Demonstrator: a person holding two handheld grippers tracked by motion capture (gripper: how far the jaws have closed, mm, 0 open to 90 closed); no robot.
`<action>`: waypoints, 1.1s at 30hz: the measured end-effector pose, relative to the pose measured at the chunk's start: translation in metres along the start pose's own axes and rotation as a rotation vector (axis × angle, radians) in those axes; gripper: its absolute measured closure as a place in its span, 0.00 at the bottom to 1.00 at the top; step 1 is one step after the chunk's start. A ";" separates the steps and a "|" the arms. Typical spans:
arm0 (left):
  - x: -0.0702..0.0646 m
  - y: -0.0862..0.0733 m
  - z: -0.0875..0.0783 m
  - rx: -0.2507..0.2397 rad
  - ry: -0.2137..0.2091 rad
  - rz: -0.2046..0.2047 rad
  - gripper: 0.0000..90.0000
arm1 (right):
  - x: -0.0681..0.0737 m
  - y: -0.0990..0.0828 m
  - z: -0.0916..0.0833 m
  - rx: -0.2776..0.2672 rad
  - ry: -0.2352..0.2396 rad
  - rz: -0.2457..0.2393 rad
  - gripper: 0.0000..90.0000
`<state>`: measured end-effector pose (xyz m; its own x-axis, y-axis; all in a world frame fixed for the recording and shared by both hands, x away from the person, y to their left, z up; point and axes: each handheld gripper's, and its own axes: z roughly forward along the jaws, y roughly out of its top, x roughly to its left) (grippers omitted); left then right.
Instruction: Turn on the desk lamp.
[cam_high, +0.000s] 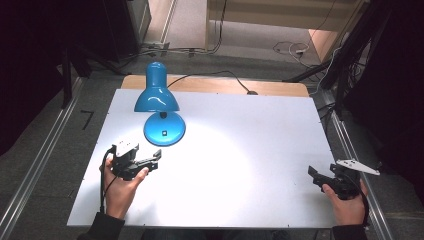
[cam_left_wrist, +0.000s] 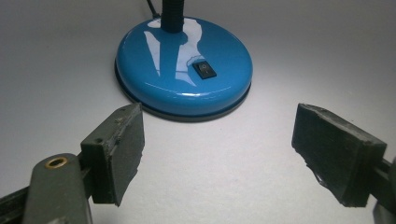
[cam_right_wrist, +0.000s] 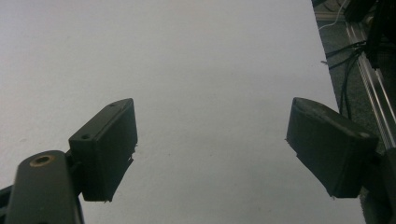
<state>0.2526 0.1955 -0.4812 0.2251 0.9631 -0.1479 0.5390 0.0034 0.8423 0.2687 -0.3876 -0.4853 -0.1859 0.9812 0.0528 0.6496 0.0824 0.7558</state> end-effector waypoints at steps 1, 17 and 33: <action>0.000 0.000 0.000 0.002 0.000 -0.001 0.20 | 0.000 0.000 0.000 0.001 0.000 0.001 0.17; 0.000 -0.004 -0.006 0.003 0.001 0.003 0.20 | 0.000 0.000 0.000 0.002 0.001 -0.001 0.17; 0.002 -0.007 -0.012 0.015 -0.002 -0.003 0.20 | 0.001 0.000 0.000 0.002 0.003 -0.003 0.17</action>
<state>0.2397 0.2009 -0.4817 0.2253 0.9624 -0.1518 0.5521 0.0022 0.8338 0.2688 -0.3867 -0.4854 -0.1901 0.9804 0.0526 0.6504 0.0856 0.7547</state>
